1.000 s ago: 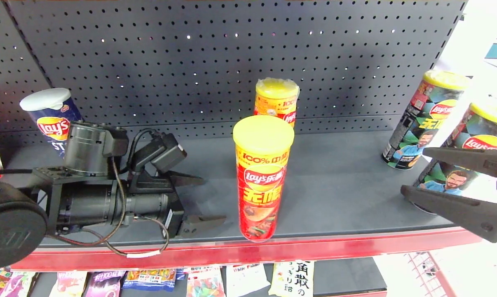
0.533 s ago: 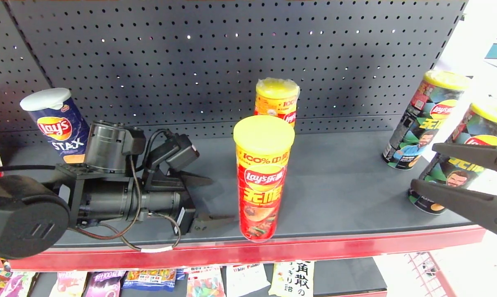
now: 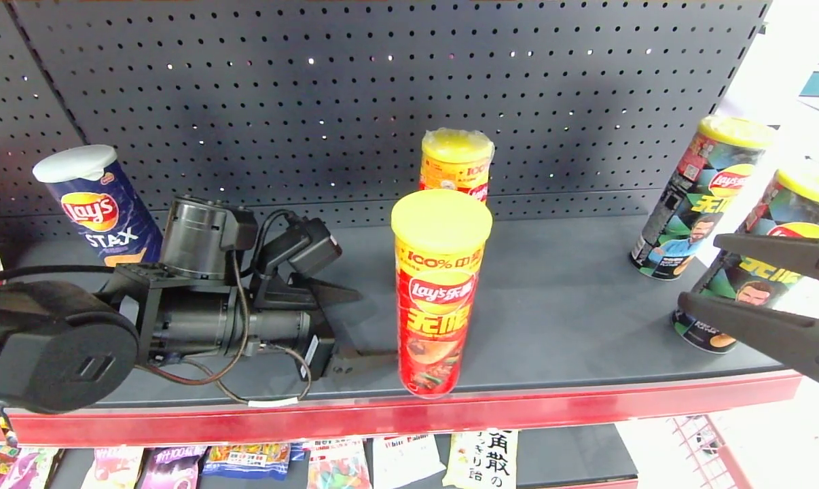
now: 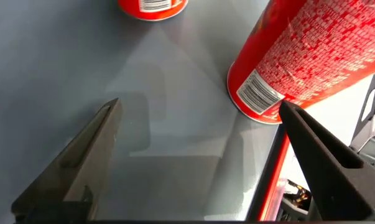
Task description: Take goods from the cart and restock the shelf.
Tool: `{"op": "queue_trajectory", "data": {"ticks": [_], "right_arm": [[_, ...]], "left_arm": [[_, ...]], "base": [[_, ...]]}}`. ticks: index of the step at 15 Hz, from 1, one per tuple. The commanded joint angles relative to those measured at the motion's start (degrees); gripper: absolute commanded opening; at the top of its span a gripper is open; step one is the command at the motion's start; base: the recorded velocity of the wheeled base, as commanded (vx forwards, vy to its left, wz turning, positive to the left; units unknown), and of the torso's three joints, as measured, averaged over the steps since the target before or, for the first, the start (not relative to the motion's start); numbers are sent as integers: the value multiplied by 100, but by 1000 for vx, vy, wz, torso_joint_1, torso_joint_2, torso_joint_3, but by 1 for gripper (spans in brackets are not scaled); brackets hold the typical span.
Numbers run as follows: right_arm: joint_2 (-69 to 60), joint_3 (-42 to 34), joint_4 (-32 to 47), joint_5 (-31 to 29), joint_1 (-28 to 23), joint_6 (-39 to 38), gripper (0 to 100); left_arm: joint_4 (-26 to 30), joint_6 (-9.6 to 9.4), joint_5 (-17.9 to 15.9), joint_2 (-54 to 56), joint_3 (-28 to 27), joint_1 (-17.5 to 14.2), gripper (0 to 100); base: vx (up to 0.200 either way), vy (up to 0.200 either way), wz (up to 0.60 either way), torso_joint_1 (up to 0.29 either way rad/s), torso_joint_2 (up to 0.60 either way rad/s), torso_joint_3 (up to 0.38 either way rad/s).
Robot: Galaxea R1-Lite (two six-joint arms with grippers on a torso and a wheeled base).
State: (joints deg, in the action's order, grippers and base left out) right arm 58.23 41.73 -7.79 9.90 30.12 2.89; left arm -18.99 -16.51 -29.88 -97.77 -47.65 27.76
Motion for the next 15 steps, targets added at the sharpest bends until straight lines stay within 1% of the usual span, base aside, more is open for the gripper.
{"op": "queue_trajectory", "data": {"ticks": [1,15], "right_arm": [[21,2,-3,3,2,1,100],[65,11,-3,3,2,1,100]], "left_arm": [[-8,7,0,-76,-42,28,100],[-8,7,0,-216,-183,54,100]], "base": [[0,0,0,0,0,0],[0,0,0,0,0,0]]}}
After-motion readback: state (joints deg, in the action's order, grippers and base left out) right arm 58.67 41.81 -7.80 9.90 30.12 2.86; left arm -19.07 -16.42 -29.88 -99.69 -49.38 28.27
